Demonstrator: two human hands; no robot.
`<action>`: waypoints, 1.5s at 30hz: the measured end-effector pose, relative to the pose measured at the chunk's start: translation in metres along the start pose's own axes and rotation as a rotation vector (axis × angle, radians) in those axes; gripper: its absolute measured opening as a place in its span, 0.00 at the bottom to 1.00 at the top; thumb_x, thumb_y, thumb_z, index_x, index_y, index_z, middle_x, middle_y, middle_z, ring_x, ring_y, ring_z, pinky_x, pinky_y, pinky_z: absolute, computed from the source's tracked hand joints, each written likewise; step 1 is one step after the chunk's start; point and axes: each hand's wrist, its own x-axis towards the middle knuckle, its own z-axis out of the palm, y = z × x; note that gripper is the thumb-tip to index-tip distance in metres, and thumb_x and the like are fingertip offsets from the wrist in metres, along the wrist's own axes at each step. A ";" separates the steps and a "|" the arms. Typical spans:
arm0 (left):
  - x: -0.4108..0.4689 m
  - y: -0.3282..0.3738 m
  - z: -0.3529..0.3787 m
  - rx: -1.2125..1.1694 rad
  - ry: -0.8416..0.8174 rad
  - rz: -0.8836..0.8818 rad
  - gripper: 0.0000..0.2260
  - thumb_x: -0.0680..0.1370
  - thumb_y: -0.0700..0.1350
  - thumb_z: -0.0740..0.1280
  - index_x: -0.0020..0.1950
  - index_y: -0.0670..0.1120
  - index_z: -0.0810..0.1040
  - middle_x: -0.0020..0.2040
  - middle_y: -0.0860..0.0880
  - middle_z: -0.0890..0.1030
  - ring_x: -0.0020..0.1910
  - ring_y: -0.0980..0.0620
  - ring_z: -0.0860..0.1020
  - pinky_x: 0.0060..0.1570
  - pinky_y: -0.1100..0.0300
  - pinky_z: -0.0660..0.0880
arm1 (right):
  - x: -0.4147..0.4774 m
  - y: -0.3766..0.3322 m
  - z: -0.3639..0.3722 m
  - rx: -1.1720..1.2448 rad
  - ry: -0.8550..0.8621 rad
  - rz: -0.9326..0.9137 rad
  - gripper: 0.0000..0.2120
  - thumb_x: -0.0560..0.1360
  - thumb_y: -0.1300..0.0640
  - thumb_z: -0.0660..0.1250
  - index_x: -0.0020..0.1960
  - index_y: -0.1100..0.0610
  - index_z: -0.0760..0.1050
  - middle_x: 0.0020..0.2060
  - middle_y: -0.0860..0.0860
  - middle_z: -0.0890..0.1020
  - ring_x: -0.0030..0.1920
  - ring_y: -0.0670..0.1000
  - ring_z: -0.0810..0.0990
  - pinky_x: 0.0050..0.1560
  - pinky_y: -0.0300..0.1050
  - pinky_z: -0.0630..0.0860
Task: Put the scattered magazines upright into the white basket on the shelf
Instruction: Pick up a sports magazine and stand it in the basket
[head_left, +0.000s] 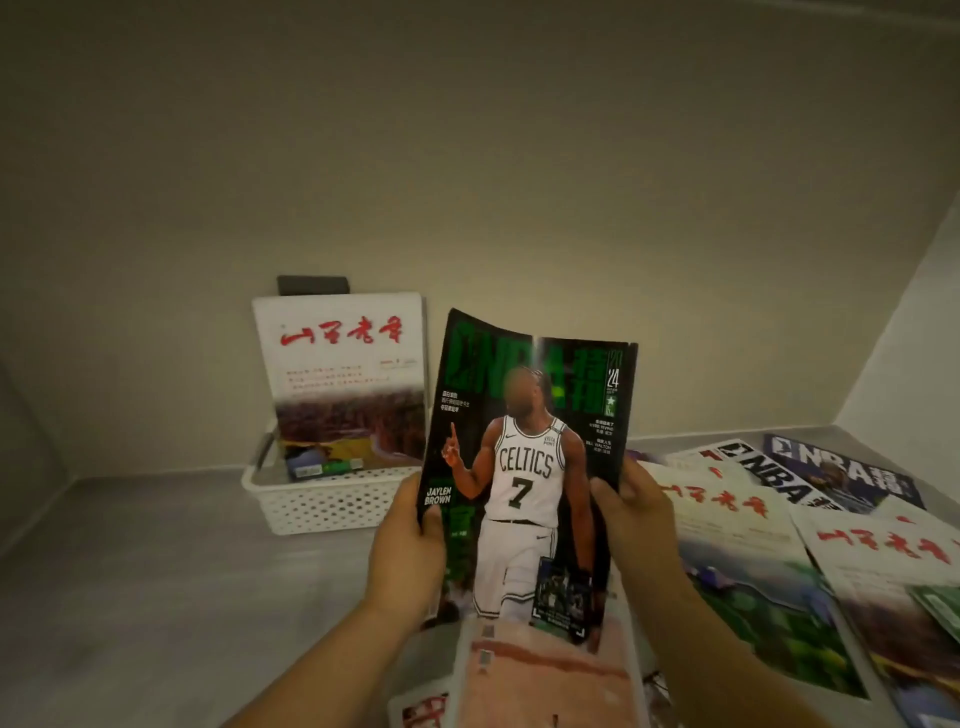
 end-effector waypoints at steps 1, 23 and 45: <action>0.011 -0.003 -0.016 -0.009 0.018 0.005 0.16 0.77 0.36 0.56 0.63 0.45 0.69 0.51 0.50 0.74 0.50 0.52 0.71 0.48 0.60 0.65 | 0.000 -0.007 0.014 -0.016 -0.028 -0.016 0.09 0.75 0.62 0.60 0.41 0.50 0.71 0.37 0.47 0.78 0.36 0.44 0.77 0.34 0.34 0.72; 0.195 -0.067 -0.169 -0.026 0.217 0.041 0.08 0.73 0.33 0.64 0.51 0.38 0.78 0.44 0.48 0.79 0.43 0.48 0.77 0.43 0.59 0.72 | 0.083 -0.071 0.204 -0.012 -0.084 -0.157 0.07 0.72 0.64 0.65 0.39 0.54 0.77 0.27 0.42 0.78 0.26 0.37 0.77 0.28 0.28 0.73; 0.233 -0.116 -0.126 0.110 0.376 -0.100 0.09 0.71 0.33 0.66 0.51 0.36 0.74 0.54 0.35 0.76 0.46 0.45 0.73 0.47 0.57 0.69 | 0.118 -0.010 0.237 -0.144 -0.029 0.066 0.14 0.75 0.67 0.57 0.57 0.61 0.75 0.51 0.57 0.81 0.41 0.50 0.77 0.31 0.25 0.70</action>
